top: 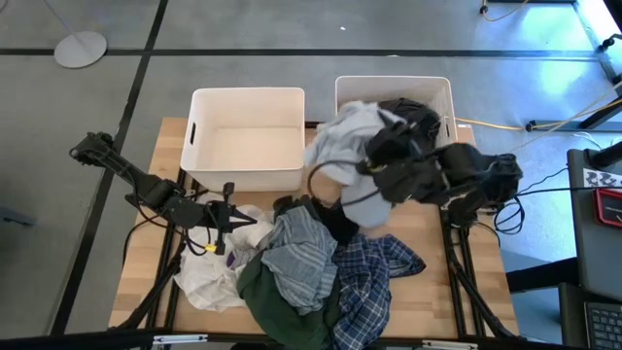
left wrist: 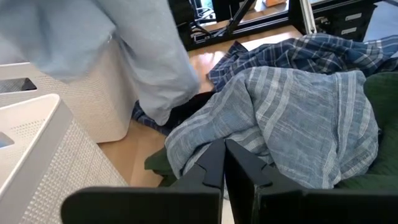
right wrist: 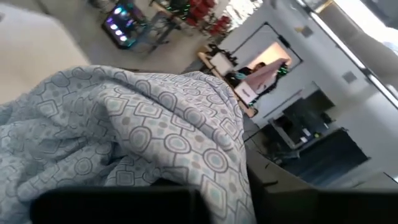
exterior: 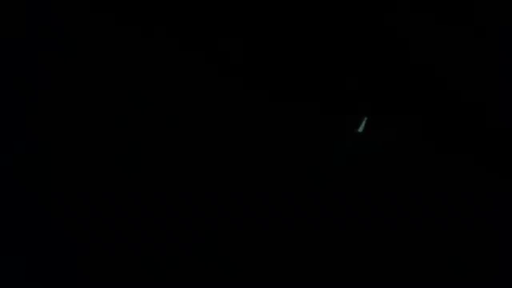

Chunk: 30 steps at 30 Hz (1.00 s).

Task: Sort clothes
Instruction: Put the white blue patterned pyjama into the right white bin

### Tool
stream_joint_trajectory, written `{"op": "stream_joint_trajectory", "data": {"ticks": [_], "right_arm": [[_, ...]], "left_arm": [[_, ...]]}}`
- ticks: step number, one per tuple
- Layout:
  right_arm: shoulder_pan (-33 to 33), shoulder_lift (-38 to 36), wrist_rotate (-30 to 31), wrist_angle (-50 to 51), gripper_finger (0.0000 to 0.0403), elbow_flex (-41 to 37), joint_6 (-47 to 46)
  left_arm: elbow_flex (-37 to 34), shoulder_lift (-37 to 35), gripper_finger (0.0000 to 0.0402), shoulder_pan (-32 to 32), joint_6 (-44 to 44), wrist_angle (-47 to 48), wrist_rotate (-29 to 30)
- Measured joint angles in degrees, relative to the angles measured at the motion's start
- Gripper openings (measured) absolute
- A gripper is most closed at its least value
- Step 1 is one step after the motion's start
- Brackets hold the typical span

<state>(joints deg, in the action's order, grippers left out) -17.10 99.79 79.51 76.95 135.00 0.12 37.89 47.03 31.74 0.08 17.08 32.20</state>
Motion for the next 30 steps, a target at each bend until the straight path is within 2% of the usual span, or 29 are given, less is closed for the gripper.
{"op": "stream_joint_trajectory", "data": {"ticks": [5, 9, 13, 19, 21, 30], "right_arm": [[1.6, -2.6, 3.3, -12.9, 0.0046, 0.0, 13.7], [3.2, -4.5, 3.5, -29.5, 0.0046, 0.0, 27.2], [5.1, -5.2, 2.7, -45.4, 0.0046, 0.0, 40.9], [8.6, -5.6, 0.5, -61.7, 0.0047, 0.0, 55.6], [9.8, -5.6, -1.4, -65.4, 0.0047, 0.0, 58.4], [15.8, -5.4, -15.4, -72.5, 0.0047, 0.0, 59.8]], "left_arm": [[0.0, 0.0, 0.0001, 0.0, 0.2, 0.0, 0.0], [0.0, 0.0, 0.0001, 0.0, 0.3, 0.0, 0.0], [0.0, 0.0, 0.0001, 0.0, 0.3, -0.1, 0.0], [0.0, 0.0, 0.0001, 0.0, 0.3, -0.1, 0.0], [0.0, 0.0, 0.0001, 0.0, 0.3, 0.0, 0.0], [0.0, 0.0, 0.0001, 0.0, 1.4, -0.3, 0.0]]}}
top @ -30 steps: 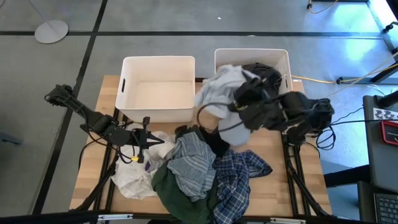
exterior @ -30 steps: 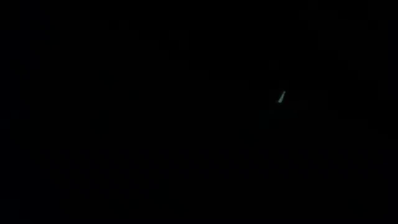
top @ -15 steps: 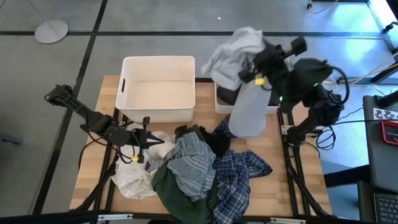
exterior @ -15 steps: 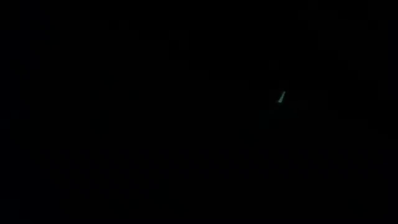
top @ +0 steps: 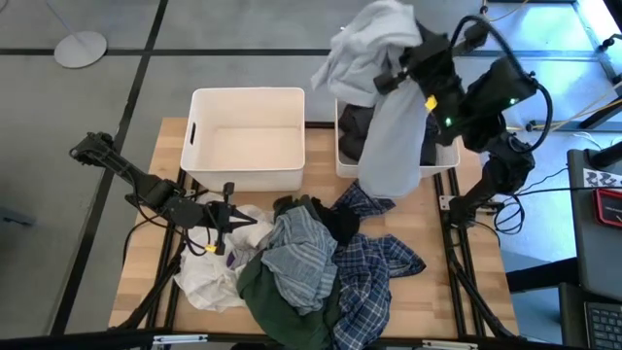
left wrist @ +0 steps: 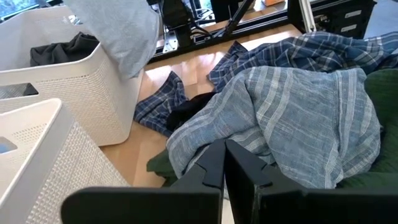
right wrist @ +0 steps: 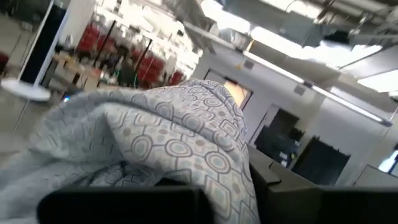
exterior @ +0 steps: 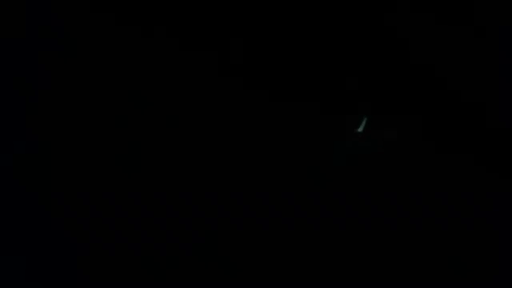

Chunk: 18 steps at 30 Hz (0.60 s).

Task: Sort clothes
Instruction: Put the white blue patterned pyjama into the right white bin

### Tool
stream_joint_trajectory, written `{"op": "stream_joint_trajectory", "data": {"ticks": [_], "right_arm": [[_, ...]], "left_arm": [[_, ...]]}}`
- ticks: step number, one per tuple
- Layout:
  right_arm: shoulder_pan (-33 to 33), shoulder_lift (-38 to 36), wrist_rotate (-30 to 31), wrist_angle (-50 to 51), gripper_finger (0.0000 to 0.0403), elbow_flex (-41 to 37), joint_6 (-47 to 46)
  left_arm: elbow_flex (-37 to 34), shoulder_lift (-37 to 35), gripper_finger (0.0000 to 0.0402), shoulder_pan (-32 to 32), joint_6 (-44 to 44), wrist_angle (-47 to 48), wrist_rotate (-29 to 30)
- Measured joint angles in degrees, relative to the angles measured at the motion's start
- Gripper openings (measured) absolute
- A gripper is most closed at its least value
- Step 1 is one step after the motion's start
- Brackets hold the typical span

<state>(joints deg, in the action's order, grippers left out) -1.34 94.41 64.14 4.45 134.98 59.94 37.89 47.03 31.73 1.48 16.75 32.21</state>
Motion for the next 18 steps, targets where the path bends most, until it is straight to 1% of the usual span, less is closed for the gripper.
{"op": "stream_joint_trajectory", "data": {"ticks": [5, 8, 10, 12, 14, 16, 18], "right_arm": [[2.6, 0.0, -6.5, -12.3, 0.0046, 0.0, 7.6], [2.6, 0.0, -10.2, -19.7, 0.0046, 0.0, 15.5], [2.5, 0.0, -10.8, -23.4, 0.0046, 0.0, 20.8], [2.8, -0.1, -10.3, -24.9, 0.0046, 0.0, 23.9], [4.3, -0.1, -8.3, -24.2, 0.0046, 0.0, 24.3], [6.3, -0.1, -3.9, -22.7, 0.0047, -0.6, 23.9], [8.9, -0.2, 0.7, -18.8, 0.0046, -2.0, 21.1]], "left_arm": [[0.0, 0.0, 0.0001, 0.0, 0.5, -1.3, 0.0], [0.0, 0.0, 0.0001, 0.0, 1.1, -1.3, 0.0], [0.0, 0.0, 0.0001, 0.0, 1.7, -1.3, 0.0], [0.0, 0.0, 0.0001, 0.0, 2.0, -1.3, 0.0], [0.0, 0.0, 0.0001, 0.0, 2.0, -1.3, 0.0], [0.0, 0.0, 0.0001, 0.0, 2.0, -1.3, 0.0], [0.0, 0.0, 0.0001, 0.0, 1.9, -1.3, 0.0]]}}
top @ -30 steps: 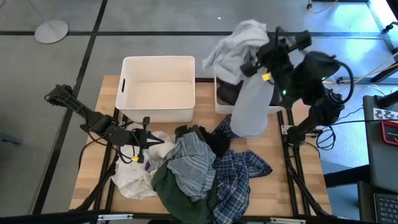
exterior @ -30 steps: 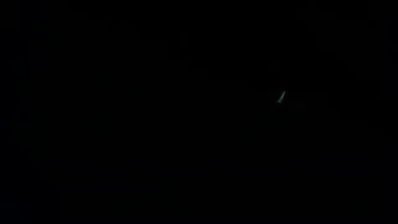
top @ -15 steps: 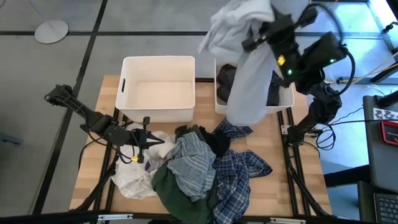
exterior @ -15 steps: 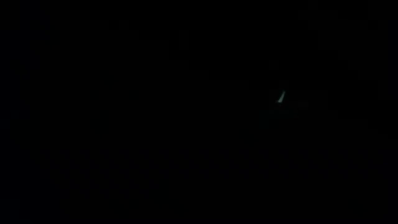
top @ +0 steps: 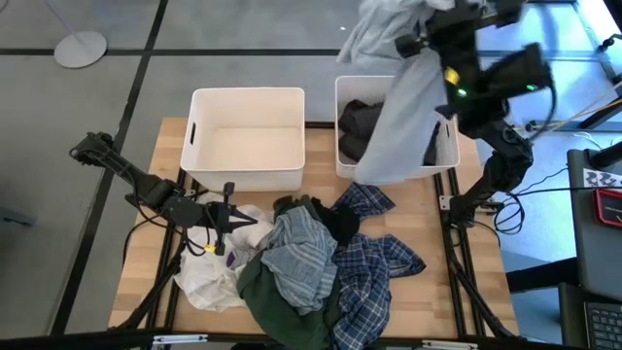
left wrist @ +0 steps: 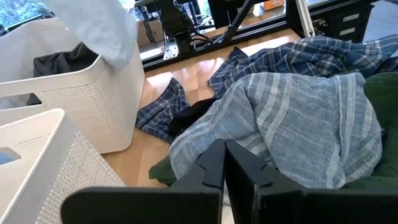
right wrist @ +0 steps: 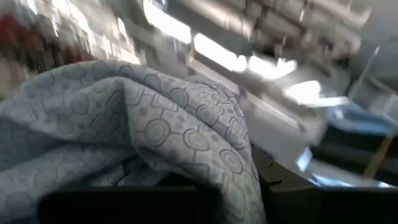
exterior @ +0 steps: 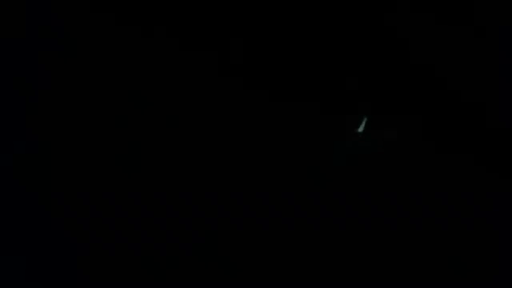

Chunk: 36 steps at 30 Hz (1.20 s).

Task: Sort clothes
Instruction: Put the white blue patterned pyjama into the right white bin

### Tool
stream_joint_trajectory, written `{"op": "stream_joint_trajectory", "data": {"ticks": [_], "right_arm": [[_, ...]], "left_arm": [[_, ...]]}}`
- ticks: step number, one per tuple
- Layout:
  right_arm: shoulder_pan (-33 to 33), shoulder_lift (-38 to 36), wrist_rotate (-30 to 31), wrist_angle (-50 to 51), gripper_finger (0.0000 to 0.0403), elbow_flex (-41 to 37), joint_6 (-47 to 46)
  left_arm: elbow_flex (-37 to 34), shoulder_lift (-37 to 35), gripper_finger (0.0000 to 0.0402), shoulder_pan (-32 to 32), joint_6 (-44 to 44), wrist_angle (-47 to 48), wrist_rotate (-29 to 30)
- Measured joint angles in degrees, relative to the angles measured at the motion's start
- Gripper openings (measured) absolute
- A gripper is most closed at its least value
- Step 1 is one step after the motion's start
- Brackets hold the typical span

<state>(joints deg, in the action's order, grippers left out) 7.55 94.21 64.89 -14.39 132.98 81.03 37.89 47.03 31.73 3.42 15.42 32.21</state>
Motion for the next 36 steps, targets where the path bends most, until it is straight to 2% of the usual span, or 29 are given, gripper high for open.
{"op": "stream_joint_trajectory", "data": {"ticks": [3, 8, 11, 14, 16, 21, 25, 29, 36], "right_arm": [[3.8, 0.1, 5.2, 10.8, 0.0046, -2.3, -7.3], [9.5, 0.3, 5.3, 32.0, 0.0047, -4.8, -27.2], [12.8, 0.1, 0.1, 48.0, 0.0046, -5.0, -44.4], [16.5, 0.2, -8.3, 63.5, 0.0046, -5.1, -59.2], [18.9, 0.2, -13.2, 71.5, 0.0046, -5.7, -66.5], [23.3, 0.2, -19.2, 88.1, 0.0046, -10.4, -78.8], [25.0, 0.1, -24.7, 93.0, 0.0046, -16.8, -84.6], [25.2, 0.2, -30.4, 91.2, 0.0046, -25.1, -86.4], [27.0, 0.2, -33.0, 84.1, 0.0047, -39.8, -85.3]], "left_arm": [[0.0, 0.0, 0.0001, 0.0, -0.1, 0.0, 0.0], [0.0, 0.0, 0.0001, 0.0, 0.2, -0.6, 0.0], [0.0, 0.0, 0.0001, 0.0, 0.7, -1.1, 0.0], [0.0, 0.0, 0.0001, 0.0, 0.8, -1.0, 0.0], [0.0, 0.0, 0.0001, 0.0, 0.7, -1.0, 0.0], [0.0, 0.0, 0.0001, 0.0, 0.2, -1.0, 0.0], [0.0, 0.0, 0.0001, 0.0, -0.3, -1.0, 0.0], [0.0, 0.0, 0.0001, 0.0, -0.6, -1.0, 0.0], [0.0, 0.0, 0.0001, 0.0, -0.5, -1.0, 0.0]]}}
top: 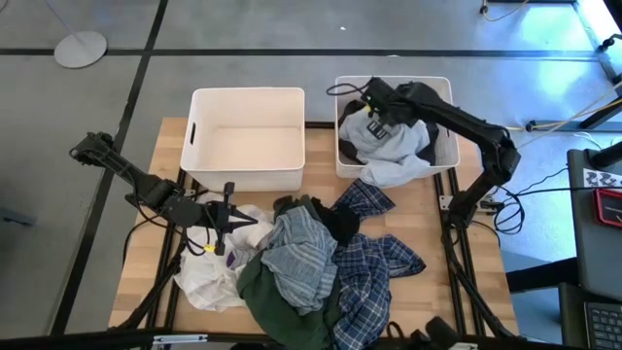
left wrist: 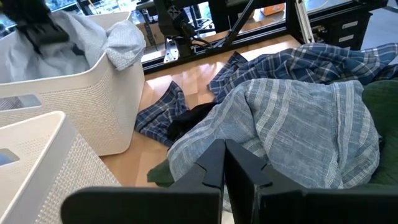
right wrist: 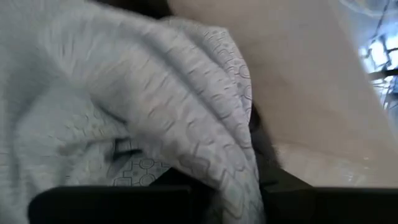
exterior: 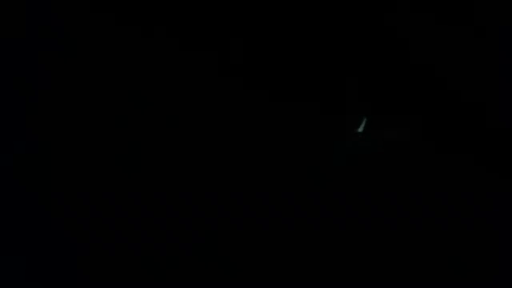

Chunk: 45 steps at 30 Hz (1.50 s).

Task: Sort clothes
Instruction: Put the white blue patterned pyjama into the right white bin

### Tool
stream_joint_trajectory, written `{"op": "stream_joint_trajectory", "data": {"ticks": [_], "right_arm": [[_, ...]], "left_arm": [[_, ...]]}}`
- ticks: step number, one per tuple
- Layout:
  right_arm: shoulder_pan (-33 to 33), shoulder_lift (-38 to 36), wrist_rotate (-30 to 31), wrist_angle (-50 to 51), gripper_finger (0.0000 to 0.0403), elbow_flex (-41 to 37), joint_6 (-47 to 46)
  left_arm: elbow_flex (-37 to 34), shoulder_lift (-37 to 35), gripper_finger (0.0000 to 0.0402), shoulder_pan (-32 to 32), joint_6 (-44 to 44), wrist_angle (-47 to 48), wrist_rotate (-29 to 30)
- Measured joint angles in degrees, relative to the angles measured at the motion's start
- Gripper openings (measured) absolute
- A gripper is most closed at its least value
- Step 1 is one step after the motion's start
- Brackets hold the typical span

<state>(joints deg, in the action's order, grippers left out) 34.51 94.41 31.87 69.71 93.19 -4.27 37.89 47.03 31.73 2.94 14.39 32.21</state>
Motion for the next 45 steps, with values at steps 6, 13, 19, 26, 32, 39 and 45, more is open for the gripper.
{"op": "stream_joint_trajectory", "data": {"ticks": [6, 13, 19, 26, 32, 39, 45], "right_arm": [[0.5, 0.1, -3.5, -8.3, 0.0047, -6.9, 0.9], [0.4, 0.1, -4.0, -9.3, 0.0077, -7.1, -0.4], [0.4, 0.1, -5.0, -6.7, 0.0169, -1.9, -3.6], [-0.6, 0.1, -9.2, 6.6, 0.0232, 12.0, -9.1], [-7.7, 0.0, -9.6, 15.7, 0.0235, 21.3, -13.5], [-22.8, 0.0, -12.1, 19.5, 0.0217, 22.9, -12.8], [-35.9, 0.0, -12.0, 20.3, 0.0199, 20.5, -18.8]], "left_arm": [[0.0, 0.0, 0.0001, 0.0, 0.5, 0.0, 0.0], [0.0, 0.0, 0.0001, 0.0, 1.2, -0.1, 0.0], [0.0, 0.0, 0.0001, 0.0, 1.4, -0.1, 0.0], [0.0, 0.0, 0.0001, 0.0, 2.0, -0.1, 0.0], [0.0, 0.0, 0.0001, 0.0, 2.0, -0.1, 0.0], [0.0, 0.0, 0.0001, 0.0, 2.0, -0.1, 0.0], [0.0, 0.0, 0.0001, 0.0, 2.0, 0.0, 0.0]]}}
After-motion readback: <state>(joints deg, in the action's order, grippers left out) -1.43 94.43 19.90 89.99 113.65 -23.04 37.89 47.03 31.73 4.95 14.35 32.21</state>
